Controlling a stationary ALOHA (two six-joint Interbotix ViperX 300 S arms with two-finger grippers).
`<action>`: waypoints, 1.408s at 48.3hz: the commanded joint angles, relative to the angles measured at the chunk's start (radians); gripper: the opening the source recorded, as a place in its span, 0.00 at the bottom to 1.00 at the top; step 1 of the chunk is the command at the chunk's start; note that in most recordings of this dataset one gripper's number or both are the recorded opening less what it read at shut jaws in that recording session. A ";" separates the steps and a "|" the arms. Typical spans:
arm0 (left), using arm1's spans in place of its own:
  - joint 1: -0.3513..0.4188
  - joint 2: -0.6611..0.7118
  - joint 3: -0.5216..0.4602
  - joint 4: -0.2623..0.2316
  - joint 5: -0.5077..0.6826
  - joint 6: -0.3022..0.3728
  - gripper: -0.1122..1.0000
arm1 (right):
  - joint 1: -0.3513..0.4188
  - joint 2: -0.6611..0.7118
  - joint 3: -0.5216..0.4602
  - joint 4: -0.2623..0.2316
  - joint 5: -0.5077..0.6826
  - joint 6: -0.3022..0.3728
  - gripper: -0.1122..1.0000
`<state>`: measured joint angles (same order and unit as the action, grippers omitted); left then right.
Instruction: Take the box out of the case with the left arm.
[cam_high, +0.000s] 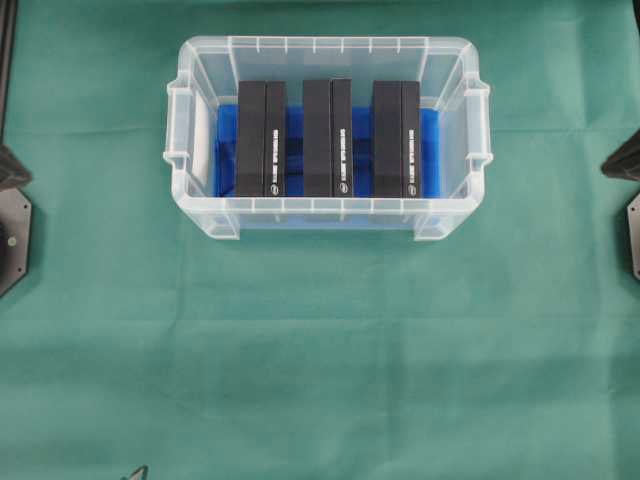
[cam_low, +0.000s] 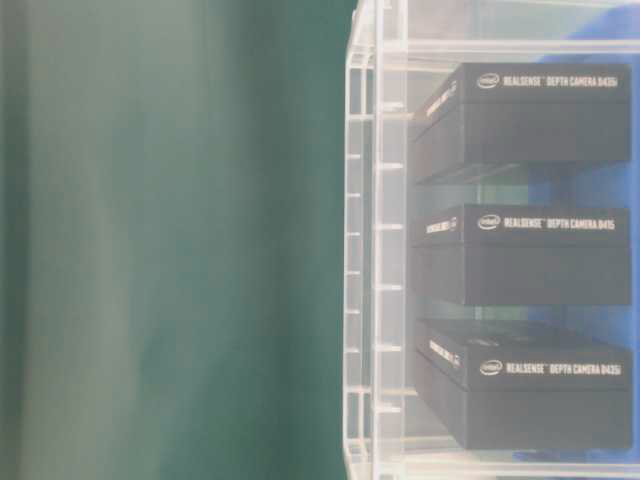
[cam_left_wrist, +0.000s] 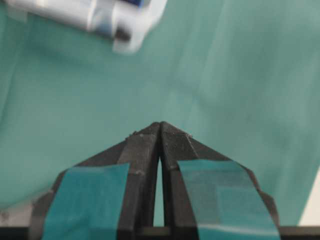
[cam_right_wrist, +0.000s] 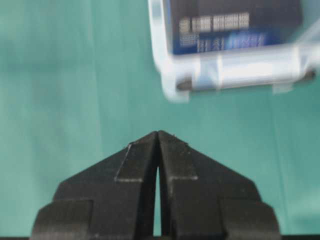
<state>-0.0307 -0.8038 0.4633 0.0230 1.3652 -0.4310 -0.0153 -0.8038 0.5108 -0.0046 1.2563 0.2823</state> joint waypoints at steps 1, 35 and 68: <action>-0.021 0.021 -0.037 -0.003 0.092 -0.023 0.12 | -0.002 0.017 -0.041 -0.002 0.109 0.009 0.10; 0.035 0.052 -0.054 0.012 0.210 -0.804 0.12 | -0.002 0.031 -0.043 -0.005 0.169 0.014 0.10; 0.173 0.066 -0.057 0.002 0.225 -0.877 0.12 | -0.002 0.051 -0.041 -0.006 0.169 0.014 0.10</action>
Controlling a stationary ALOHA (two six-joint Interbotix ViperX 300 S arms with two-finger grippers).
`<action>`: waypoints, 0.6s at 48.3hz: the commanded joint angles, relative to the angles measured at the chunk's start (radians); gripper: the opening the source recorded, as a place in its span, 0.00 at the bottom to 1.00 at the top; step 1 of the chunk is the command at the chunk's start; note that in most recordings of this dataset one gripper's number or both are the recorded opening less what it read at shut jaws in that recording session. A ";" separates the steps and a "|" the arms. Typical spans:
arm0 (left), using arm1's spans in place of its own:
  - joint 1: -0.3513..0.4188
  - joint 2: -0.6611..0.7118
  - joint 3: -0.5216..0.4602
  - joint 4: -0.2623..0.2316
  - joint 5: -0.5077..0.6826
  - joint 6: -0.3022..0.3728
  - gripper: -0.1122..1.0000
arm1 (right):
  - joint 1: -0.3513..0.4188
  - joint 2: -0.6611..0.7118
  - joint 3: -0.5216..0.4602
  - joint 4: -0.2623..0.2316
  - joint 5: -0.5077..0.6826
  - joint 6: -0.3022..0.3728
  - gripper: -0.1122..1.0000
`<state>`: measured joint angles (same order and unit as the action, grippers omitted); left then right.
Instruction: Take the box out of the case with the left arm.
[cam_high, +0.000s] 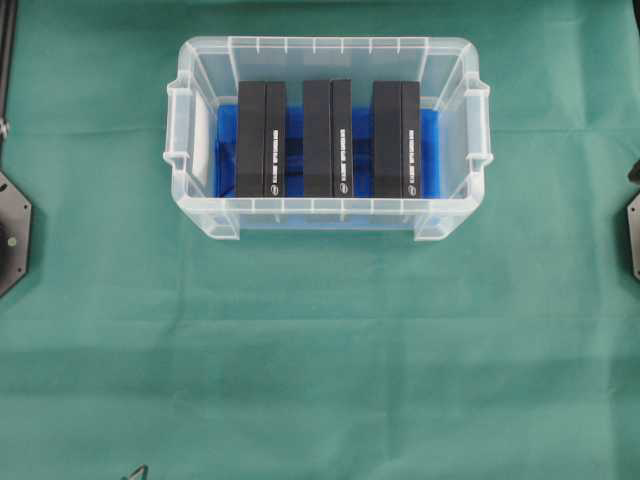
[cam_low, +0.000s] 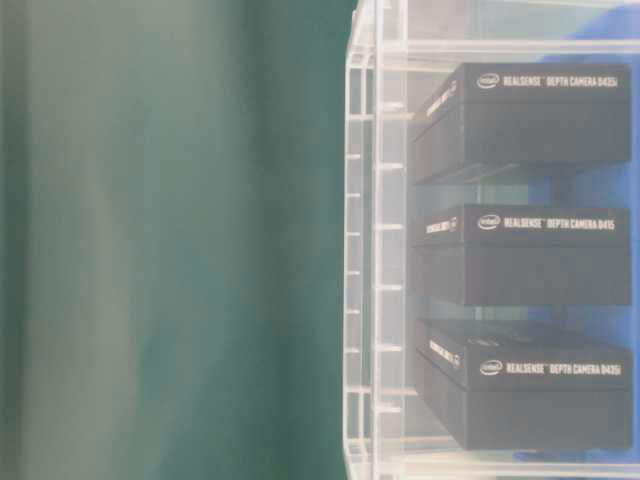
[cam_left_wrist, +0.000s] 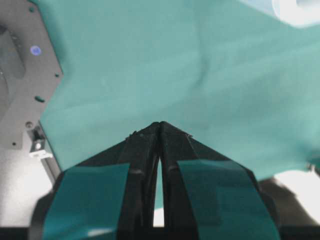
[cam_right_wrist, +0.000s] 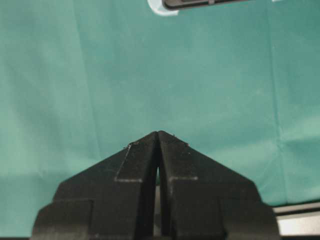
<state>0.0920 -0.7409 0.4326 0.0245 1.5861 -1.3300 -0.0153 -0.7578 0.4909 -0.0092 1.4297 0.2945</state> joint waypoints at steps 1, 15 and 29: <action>0.066 0.003 -0.026 0.000 0.008 0.034 0.12 | -0.002 0.005 -0.021 -0.002 -0.005 0.002 0.10; 0.222 0.011 -0.018 -0.003 0.031 0.187 0.12 | -0.002 0.006 -0.020 -0.006 -0.005 0.002 0.10; 0.236 0.029 0.021 0.002 0.034 0.230 0.12 | -0.002 0.011 -0.018 -0.009 -0.002 0.002 0.10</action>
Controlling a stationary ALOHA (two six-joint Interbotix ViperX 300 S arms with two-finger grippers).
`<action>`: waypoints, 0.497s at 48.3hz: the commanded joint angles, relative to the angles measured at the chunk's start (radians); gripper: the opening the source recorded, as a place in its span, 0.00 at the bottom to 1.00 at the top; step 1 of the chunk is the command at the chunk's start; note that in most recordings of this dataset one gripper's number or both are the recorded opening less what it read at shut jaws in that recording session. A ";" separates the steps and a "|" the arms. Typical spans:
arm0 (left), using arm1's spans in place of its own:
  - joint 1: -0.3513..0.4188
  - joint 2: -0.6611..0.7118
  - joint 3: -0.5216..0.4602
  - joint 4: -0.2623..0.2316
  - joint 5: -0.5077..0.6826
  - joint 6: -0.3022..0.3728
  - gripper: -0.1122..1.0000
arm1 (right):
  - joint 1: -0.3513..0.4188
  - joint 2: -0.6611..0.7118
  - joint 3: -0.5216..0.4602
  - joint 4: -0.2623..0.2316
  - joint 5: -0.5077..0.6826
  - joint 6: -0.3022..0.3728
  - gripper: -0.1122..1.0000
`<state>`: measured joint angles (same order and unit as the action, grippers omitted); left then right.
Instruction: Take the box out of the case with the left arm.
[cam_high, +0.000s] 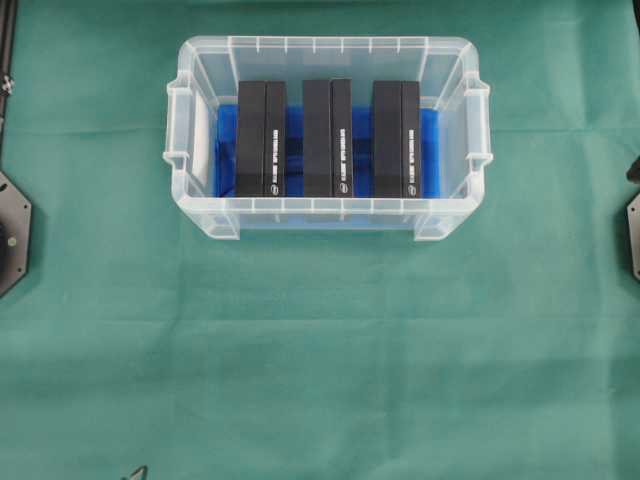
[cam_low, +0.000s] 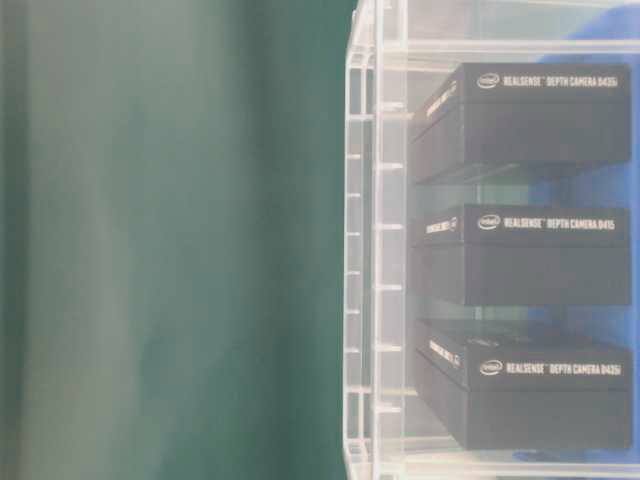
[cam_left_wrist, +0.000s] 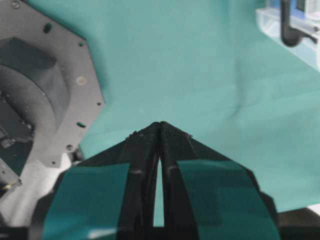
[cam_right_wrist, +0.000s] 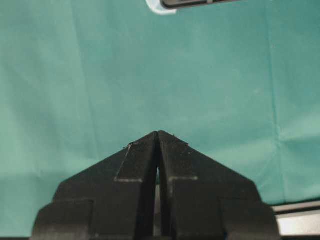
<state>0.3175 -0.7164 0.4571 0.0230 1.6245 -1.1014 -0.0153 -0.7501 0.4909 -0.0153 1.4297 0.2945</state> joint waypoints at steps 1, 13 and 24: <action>0.014 0.006 0.000 0.003 -0.006 0.003 0.13 | -0.002 0.003 -0.018 -0.006 -0.002 0.002 0.10; 0.017 0.006 0.011 0.003 -0.021 0.003 0.48 | -0.002 0.012 -0.017 -0.028 -0.002 0.002 0.10; 0.025 0.006 0.011 0.003 -0.041 0.005 0.98 | -0.002 0.015 -0.017 -0.028 0.000 0.002 0.10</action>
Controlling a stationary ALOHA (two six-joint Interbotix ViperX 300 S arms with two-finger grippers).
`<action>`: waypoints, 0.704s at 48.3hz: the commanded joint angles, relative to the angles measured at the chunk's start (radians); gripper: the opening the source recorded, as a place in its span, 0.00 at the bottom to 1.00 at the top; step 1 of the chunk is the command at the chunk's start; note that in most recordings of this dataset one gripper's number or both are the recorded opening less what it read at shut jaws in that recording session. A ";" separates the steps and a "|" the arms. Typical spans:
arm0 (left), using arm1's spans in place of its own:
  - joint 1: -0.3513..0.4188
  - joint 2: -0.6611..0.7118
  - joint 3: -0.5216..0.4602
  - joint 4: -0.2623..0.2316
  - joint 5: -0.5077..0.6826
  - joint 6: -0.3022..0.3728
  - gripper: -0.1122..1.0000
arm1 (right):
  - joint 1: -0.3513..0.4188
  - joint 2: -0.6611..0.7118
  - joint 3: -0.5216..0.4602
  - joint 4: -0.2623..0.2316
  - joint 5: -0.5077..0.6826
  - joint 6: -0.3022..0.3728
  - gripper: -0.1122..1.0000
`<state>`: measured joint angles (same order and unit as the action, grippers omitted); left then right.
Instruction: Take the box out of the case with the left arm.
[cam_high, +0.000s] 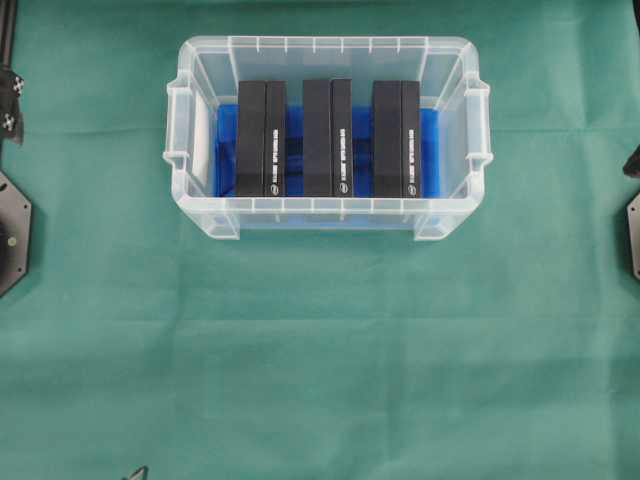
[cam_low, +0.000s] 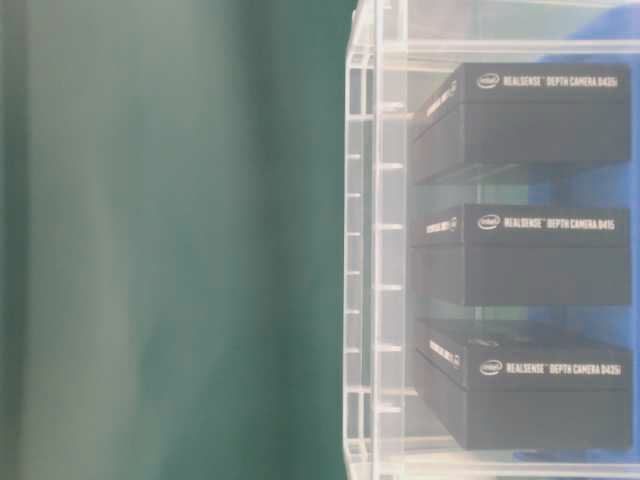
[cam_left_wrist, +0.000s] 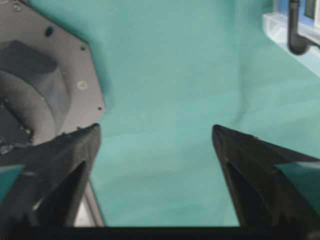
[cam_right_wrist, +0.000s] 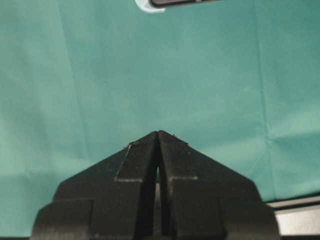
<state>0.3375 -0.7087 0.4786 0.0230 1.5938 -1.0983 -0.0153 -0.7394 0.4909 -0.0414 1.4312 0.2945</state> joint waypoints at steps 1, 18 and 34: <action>0.005 -0.002 -0.011 0.003 -0.014 0.002 0.99 | -0.002 0.005 -0.017 -0.003 -0.002 0.002 0.10; 0.020 0.000 -0.011 0.005 -0.020 0.002 0.99 | -0.002 0.005 -0.018 -0.003 -0.002 0.002 0.10; -0.003 0.086 -0.052 -0.002 -0.061 -0.009 0.99 | -0.002 0.005 -0.017 -0.003 -0.002 0.002 0.10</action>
<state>0.3482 -0.6427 0.4617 0.0230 1.5509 -1.1060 -0.0153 -0.7378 0.4909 -0.0414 1.4327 0.2945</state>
